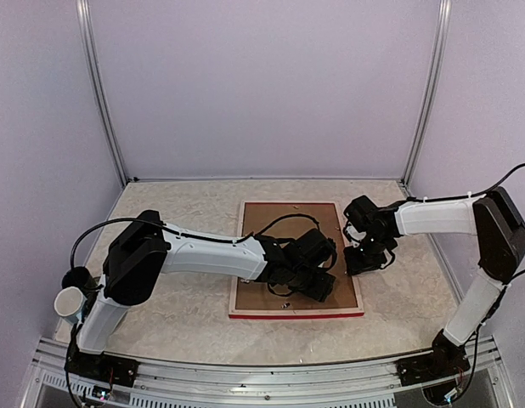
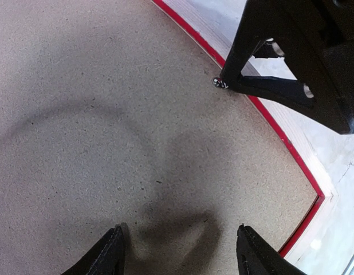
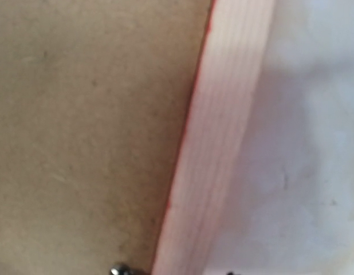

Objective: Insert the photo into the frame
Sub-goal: Press the fastener onto the backboard.

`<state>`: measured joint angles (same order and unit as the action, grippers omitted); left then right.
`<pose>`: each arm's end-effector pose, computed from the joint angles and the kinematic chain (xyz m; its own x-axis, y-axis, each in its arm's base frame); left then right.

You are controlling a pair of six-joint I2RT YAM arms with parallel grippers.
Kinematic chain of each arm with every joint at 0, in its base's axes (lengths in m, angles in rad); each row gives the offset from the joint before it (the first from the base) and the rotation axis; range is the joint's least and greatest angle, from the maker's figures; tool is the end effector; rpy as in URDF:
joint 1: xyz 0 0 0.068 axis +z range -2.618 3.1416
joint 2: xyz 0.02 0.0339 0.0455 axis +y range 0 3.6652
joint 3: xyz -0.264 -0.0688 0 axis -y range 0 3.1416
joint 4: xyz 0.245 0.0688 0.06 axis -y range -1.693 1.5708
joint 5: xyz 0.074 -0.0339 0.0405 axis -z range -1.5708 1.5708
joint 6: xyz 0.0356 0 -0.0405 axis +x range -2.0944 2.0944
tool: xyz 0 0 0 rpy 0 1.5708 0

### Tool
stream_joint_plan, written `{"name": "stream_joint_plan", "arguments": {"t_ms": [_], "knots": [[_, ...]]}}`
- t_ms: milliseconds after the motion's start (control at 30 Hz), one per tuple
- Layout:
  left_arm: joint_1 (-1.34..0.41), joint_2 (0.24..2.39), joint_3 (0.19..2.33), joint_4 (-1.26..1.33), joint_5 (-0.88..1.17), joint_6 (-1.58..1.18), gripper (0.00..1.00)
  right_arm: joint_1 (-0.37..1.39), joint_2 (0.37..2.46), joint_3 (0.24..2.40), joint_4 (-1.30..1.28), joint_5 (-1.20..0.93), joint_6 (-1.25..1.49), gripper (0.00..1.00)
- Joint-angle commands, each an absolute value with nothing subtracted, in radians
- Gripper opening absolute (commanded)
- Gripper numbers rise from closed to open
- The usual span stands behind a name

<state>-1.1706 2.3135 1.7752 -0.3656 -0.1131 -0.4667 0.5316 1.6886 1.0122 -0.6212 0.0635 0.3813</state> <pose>0.2013 -0.4657 0.1479 -0.6729 0.4432 -0.5923 0.6552 0.7287 -0.1991 0.2677 0.1548 0.1636 -0.9532 -0.1297 -0.2732 -0.1470 0.9882 0.0437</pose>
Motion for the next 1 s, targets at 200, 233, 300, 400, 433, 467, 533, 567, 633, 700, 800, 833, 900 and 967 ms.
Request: {"name": "stream_joint_plan", "arguments": {"t_ms": [200,233,300,400,433,467,533,567,633,700,800,833,900,967], "knots": [[-1.178,2.313,1.756,-0.36,-0.111,-0.474,0.66,0.525,1.668,0.989,-0.633,0.076,0.37,0.3],[-1.178,2.311,1.756,-0.36,-0.112,-0.474,0.66,0.524,1.67,0.988,-0.628,0.072,0.37,0.31],[-1.178,2.31,1.759,-0.364,-0.116,-0.473,0.66,0.525,1.668,0.99,-0.627,0.068,0.373,0.32],[-1.177,2.305,1.767,-0.378,-0.136,-0.469,0.66,0.525,1.645,0.999,-0.633,0.074,0.378,0.4],[-1.176,2.3,1.769,-0.382,-0.15,-0.466,0.66,0.525,1.633,1.002,-0.633,0.074,0.379,0.42],[-1.174,2.289,1.771,-0.387,-0.162,-0.464,0.67,0.525,1.619,1.005,-0.635,0.075,0.381,0.44],[-1.166,2.266,1.772,-0.388,-0.179,-0.459,0.68,0.525,1.597,1.013,-0.639,0.078,0.382,0.48],[-1.159,2.247,1.772,-0.387,-0.187,-0.457,0.69,0.525,1.589,1.016,-0.639,0.08,0.382,0.5],[-1.145,2.219,1.776,-0.387,-0.201,-0.451,0.69,0.525,1.577,1.017,-0.635,0.078,0.383,0.53],[-1.133,2.189,1.784,-0.393,-0.218,-0.445,0.71,0.525,1.568,1.011,-0.626,0.078,0.384,0.56],[-1.12,2.149,1.798,-0.42,-0.254,-0.432,0.74,0.526,1.549,0.992,-0.611,0.073,0.386,0.61],[-1.118,2.139,1.796,-0.431,-0.271,-0.43,0.75,0.526,1.541,0.986,-0.606,0.068,0.387,0.62],[-1.11,2.113,1.773,-0.448,-0.303,-0.428,0.79,0.529,1.525,0.973,-0.599,0.063,0.387,0.65],[-1.099,2.075,1.714,-0.457,-0.326,-0.436,0.84,0.531,1.506,0.96,-0.592,0.051,0.386,0.67]]}}
